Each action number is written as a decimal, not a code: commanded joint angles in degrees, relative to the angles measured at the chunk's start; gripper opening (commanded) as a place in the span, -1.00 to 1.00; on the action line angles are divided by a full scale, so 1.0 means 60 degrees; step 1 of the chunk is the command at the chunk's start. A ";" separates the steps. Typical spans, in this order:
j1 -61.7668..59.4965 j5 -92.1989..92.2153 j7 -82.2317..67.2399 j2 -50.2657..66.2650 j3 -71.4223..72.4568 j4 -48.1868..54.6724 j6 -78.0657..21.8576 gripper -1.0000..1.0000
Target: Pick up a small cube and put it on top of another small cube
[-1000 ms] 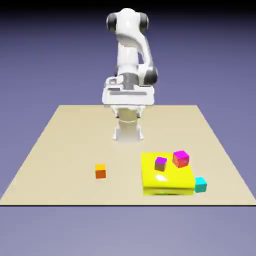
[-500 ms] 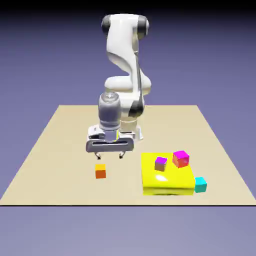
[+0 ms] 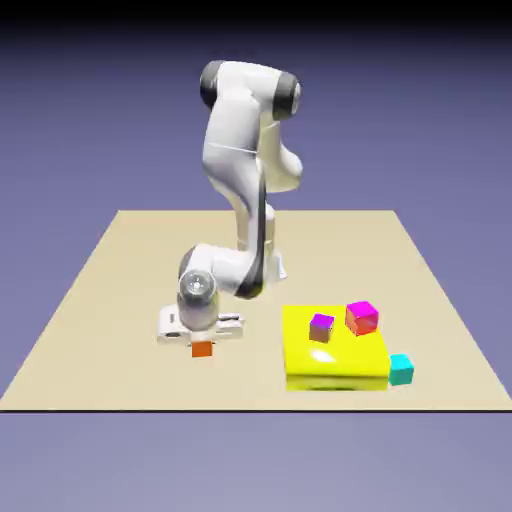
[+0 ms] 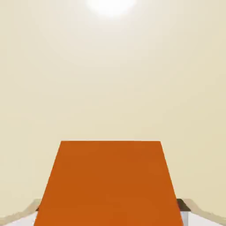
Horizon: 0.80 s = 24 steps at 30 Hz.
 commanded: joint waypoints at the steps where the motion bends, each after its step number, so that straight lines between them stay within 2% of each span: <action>1: 0.0072 -0.0090 0.0051 -0.0299 -0.0051 0.0120 -0.0412 -1.00; 13: 0.0926 -0.2316 -0.2252 0.0430 0.4033 0.3070 -0.2150 -1.00; 22: 0.3187 -0.5285 -0.2021 0.1832 0.7099 0.5033 -0.2999 -1.00; 24: 0.3187 -0.5285 -0.2021 0.1832 0.7099 0.5033 -0.2999 -1.00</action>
